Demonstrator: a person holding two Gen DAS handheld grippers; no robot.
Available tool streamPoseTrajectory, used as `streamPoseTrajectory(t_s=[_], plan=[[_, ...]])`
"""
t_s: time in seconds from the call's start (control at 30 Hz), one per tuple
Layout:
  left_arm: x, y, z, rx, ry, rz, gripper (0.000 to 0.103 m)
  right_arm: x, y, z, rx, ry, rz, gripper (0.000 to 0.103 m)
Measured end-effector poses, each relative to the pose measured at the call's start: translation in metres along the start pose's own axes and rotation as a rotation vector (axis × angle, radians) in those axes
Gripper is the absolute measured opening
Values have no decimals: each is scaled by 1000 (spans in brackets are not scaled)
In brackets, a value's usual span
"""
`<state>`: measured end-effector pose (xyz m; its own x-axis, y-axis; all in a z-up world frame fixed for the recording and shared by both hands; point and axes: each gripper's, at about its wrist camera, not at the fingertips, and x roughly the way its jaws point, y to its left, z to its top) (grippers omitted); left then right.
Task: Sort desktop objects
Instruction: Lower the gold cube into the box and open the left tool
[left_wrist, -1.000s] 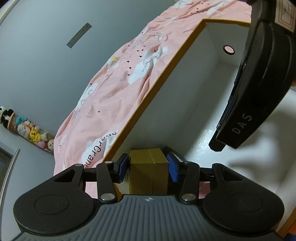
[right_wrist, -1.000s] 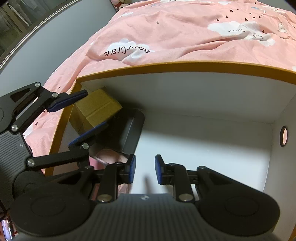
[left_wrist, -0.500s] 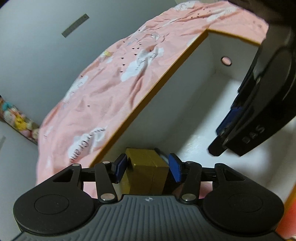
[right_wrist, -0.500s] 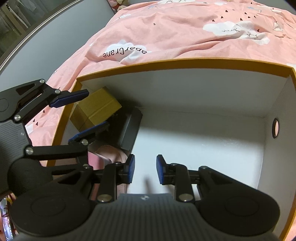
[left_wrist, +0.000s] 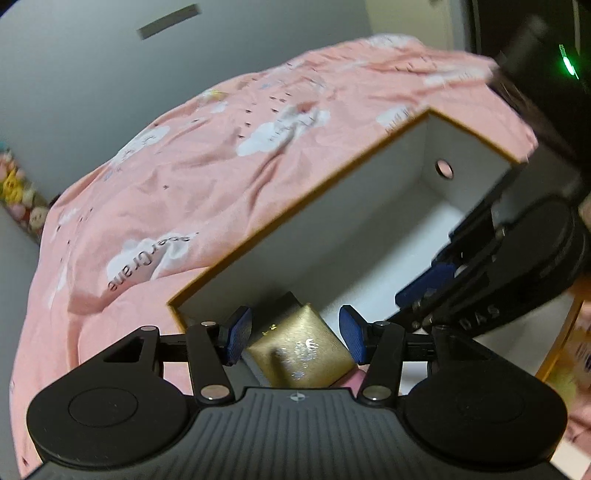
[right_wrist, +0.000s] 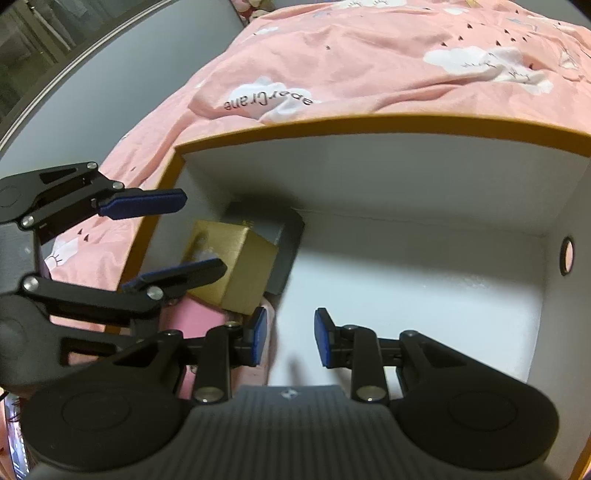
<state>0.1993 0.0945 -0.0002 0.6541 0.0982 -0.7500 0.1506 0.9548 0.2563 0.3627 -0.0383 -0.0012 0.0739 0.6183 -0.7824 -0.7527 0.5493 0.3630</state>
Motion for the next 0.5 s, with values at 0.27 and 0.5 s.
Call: streamPoseTrajectory(t_s=[0.27, 0.5], plan=[[-12, 37, -7, -156, 62, 13, 61, 0, 17, 4, -73, -13, 30, 33], [-10, 57, -24, -258, 156, -49, 60, 12, 35, 9, -123, 4, 39, 39]])
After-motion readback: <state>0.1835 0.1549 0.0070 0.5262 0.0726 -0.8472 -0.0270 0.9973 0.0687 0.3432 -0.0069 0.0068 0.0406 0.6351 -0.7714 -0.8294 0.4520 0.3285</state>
